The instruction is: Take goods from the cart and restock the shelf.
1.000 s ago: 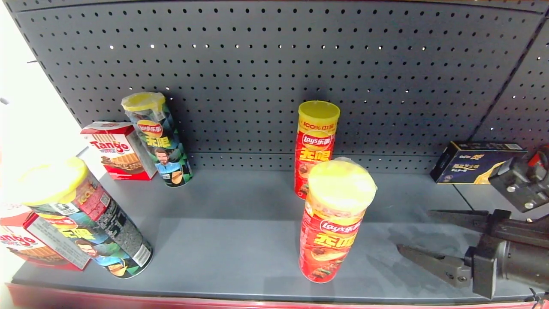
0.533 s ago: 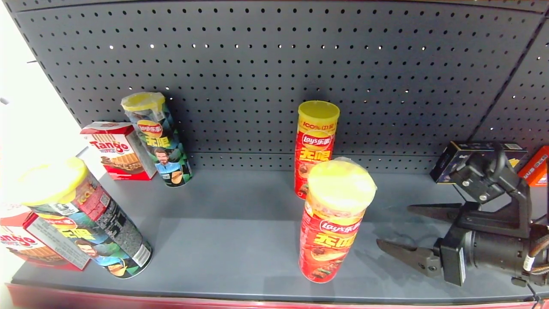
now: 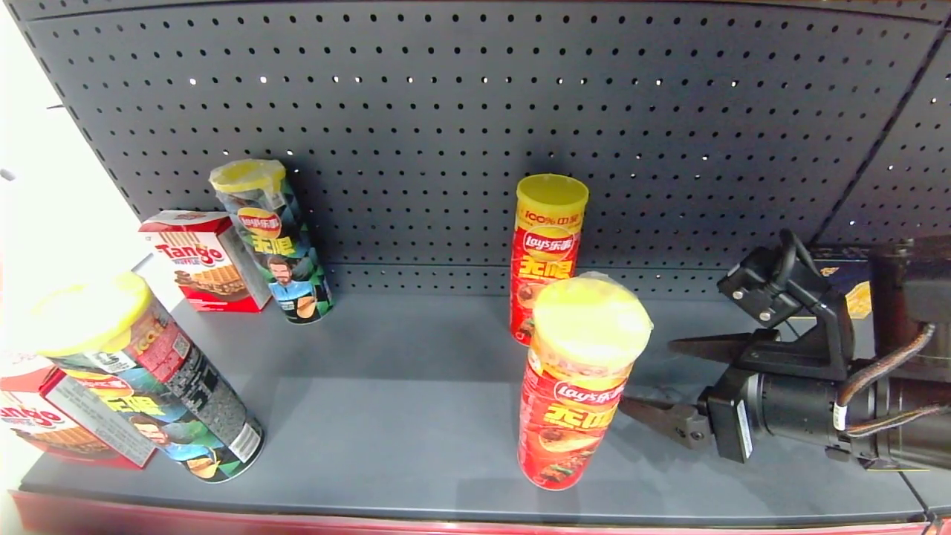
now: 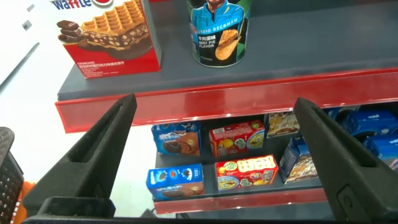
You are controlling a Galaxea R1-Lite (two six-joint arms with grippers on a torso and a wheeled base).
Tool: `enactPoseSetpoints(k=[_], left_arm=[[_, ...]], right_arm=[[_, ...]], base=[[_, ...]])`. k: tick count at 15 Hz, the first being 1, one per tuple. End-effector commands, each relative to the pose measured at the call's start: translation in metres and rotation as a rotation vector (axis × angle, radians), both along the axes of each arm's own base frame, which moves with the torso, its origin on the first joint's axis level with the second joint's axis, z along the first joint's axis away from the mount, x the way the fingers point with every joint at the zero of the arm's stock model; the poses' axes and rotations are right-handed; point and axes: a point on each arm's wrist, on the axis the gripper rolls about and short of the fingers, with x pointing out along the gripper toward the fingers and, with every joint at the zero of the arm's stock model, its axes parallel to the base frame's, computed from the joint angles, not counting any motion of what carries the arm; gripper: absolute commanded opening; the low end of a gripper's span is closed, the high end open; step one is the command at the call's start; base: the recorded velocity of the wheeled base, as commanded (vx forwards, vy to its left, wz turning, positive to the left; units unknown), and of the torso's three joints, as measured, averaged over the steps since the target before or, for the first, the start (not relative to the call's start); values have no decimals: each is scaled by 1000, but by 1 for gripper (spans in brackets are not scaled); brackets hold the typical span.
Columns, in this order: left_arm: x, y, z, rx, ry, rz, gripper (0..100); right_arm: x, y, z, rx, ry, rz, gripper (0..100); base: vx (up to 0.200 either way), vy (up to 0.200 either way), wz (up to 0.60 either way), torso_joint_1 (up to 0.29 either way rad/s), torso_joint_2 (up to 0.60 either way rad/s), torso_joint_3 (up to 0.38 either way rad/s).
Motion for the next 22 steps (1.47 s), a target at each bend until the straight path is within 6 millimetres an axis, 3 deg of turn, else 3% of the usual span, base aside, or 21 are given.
enactPoseSetpoints(k=[1, 7, 10, 14, 22], left_arm=[[0, 0, 0, 0, 0, 0, 100], [0, 0, 0, 0, 0, 0, 100], [0, 0, 0, 0, 0, 0, 100], [0, 0, 0, 0, 0, 0, 100], [0, 0, 0, 0, 0, 0, 100]], right_arm=[[3, 4, -4, -19, 5, 13, 100], [0, 0, -12, -39, 25, 9, 100], [-11, -7, -18, -48, 35, 11, 100], [-9, -2, -8, -29, 9, 26, 100], [-8, 3, -8, -30, 10, 40, 100]], base=[[0, 0, 0, 0, 0, 0], [0, 0, 0, 0, 0, 0], [0, 0, 0, 0, 0, 0], [0, 0, 0, 0, 0, 0], [0, 0, 0, 0, 0, 0]])
